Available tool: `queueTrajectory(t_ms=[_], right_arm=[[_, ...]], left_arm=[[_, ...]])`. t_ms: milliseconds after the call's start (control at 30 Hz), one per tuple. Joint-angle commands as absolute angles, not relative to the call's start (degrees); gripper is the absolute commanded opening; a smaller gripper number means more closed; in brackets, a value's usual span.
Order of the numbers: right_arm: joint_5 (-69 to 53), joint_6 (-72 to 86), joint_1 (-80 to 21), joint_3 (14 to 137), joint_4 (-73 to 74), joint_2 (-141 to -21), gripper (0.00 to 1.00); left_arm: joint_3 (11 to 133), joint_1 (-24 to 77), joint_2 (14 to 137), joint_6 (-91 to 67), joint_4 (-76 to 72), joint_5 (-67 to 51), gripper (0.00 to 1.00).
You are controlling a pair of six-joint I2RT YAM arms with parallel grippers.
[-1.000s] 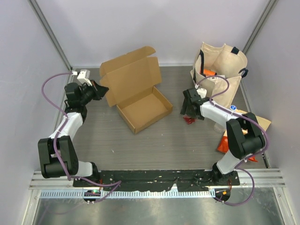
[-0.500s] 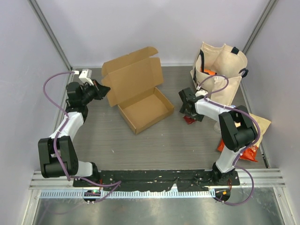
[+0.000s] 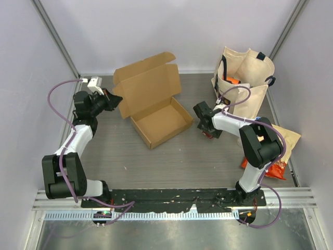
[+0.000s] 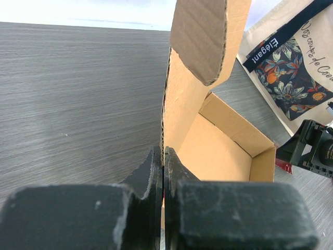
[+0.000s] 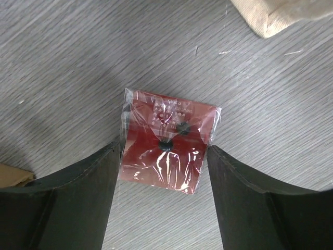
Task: Fold the paper box
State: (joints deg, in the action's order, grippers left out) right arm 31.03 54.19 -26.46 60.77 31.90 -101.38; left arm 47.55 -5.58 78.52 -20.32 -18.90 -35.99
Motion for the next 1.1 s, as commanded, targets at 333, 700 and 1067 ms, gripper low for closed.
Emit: queueTrajectory(t_ms=[333, 700, 1067], right_arm=[[34.6, 58.3, -28.2, 50.7, 21.6, -91.9, 0.36], [36.8, 55.2, -28.2, 47.0, 18.8, -82.4, 0.04], [36.6, 47.5, -30.8, 51.6, 19.1, -78.3, 0.01]], left_arm=[[49.4, -4.9, 75.4, -18.5, -19.6, -35.4, 0.0], [49.5, -4.5, 75.4, -18.2, -19.2, -35.3, 0.0], [49.6, -4.1, 75.3, -17.4, -18.5, -35.2, 0.0]])
